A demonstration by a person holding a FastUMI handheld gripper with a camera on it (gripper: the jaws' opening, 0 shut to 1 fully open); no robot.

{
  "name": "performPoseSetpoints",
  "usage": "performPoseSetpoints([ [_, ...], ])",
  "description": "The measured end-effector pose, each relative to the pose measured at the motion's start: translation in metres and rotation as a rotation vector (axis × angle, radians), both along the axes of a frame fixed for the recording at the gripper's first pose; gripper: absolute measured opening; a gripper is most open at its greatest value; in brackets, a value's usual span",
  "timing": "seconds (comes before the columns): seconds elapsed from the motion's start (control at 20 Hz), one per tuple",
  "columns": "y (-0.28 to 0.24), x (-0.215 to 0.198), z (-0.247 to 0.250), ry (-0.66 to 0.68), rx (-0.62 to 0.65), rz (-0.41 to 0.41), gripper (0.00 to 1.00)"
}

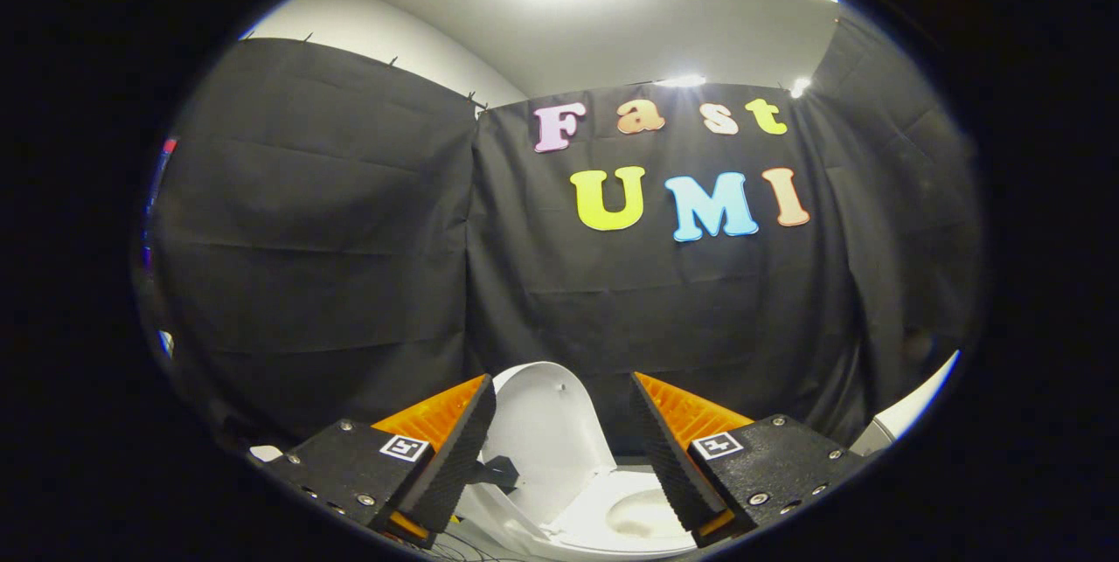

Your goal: Open the toilet lid.

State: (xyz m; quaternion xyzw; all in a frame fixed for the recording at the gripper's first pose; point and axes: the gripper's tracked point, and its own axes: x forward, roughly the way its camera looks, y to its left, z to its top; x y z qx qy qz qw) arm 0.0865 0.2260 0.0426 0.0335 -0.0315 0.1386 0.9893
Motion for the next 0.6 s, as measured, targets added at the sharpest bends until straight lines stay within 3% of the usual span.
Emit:
performPoseSetpoints([
  [0.15, -0.039, -0.011, 0.001, -0.023, 0.011, 0.034, 0.93],
  [0.3, -0.101, -0.021, -0.004, -0.025, -0.030, -0.011, 0.93],
  [0.6, -0.172, -0.044, -0.009, -0.004, -0.106, -0.043, 0.94],
])
